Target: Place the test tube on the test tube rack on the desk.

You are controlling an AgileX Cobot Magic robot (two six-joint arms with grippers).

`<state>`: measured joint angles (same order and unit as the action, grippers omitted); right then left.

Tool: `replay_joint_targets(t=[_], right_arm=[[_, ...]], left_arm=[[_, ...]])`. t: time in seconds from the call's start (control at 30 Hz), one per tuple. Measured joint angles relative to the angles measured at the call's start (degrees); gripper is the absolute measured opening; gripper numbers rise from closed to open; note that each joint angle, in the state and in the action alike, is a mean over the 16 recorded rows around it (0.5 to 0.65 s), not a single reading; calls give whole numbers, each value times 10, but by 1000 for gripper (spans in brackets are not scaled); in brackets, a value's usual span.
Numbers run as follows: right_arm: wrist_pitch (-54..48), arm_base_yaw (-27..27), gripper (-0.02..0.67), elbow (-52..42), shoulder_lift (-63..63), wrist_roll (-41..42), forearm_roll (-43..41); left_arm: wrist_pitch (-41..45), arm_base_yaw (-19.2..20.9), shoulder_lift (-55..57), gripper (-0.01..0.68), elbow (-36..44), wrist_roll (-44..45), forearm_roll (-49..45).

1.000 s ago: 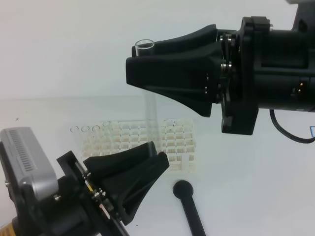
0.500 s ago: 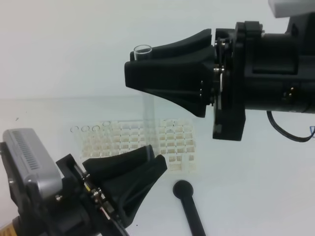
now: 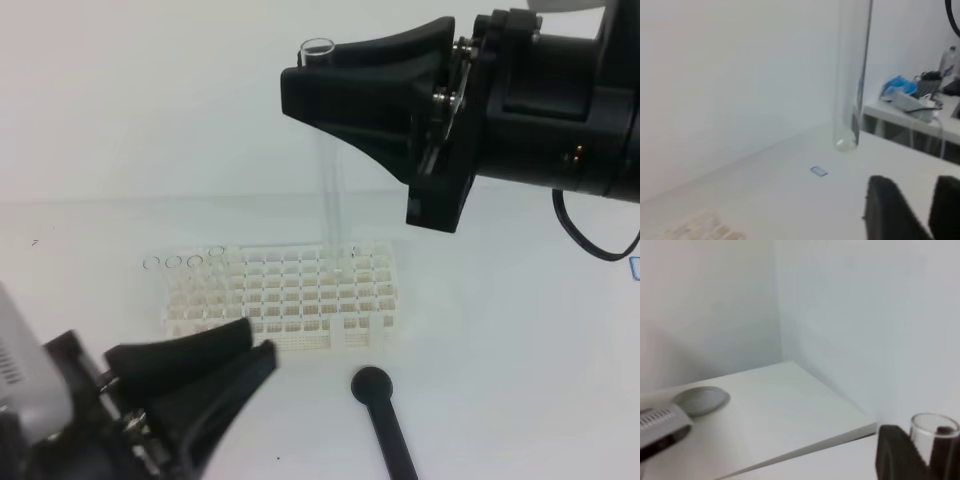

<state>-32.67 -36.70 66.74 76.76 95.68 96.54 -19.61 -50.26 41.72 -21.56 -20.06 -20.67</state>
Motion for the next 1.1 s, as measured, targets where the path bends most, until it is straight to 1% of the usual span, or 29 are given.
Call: replay_joint_targets(t=[0.3, 0.43, 0.57, 0.67, 0.77, 1.1], right_arm=[[32, 0, 127, 0, 0, 21, 3], [40, 0, 127, 0, 0, 29, 4], [51, 0, 127, 0, 0, 36, 5], [62, 0, 127, 0, 0, 42, 6], [74, 0, 127, 0, 0, 47, 7], [101, 0, 127, 0, 0, 61, 10]], left_arm=[[218, 3, -165, 25, 0, 21, 4], [305, 14, -236, 4, 0, 20, 16], [367, 43, -290, 1, 0, 18, 36], [399, 80, -319, 0, 0, 17, 52], [419, 131, -337, 0, 0, 16, 67], [443, 351, -358, -1, 0, 16, 84]])
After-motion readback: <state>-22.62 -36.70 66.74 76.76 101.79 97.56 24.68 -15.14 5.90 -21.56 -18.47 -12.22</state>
